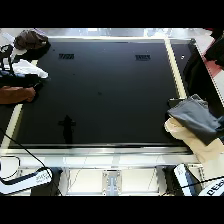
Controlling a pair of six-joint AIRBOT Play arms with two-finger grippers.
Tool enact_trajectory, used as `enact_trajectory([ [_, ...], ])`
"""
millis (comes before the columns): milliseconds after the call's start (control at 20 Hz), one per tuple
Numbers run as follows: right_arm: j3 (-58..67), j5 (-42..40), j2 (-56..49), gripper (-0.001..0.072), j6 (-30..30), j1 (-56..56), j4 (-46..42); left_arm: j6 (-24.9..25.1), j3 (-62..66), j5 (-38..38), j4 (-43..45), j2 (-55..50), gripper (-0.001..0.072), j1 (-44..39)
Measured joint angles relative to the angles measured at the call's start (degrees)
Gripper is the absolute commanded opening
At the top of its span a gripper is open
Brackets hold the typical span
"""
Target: Fold the shirts.
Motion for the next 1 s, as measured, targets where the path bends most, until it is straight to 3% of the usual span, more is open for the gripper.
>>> enact_trajectory([
  [250, -0.9, -2.3, 3.1, 0.0339, 1.0, -2.2, 0.7, 0.0, 0.0, 0.0, 0.0, 0.0, 0.0009, 0.0],
  [400, 4.7, -4.7, 5.9, 0.0306, 2.2, -2.3, 11.1, 0.0, 0.0, 0.0, 0.0, 0.0, 0.0009, 0.0],
  [650, 8.3, -12.4, 8.3, 0.0306, -8.3, 7.8, 36.5, 0.0, 0.0, 0.0, 0.0, 0.0, 0.0009, 0.0],
  [800, 8.9, -16.3, 7.5, 0.0306, -13.2, 18.6, 40.0, 0.0, 0.0, 0.0, 0.0, 0.0, 0.0009, 0.0],
  [1000, 9.1, -18.9, 4.3, 0.0306, -16.1, 31.1, 37.9, 0.0, 0.0, 0.0, 0.0, 0.0, 0.0009, 0.0],
])
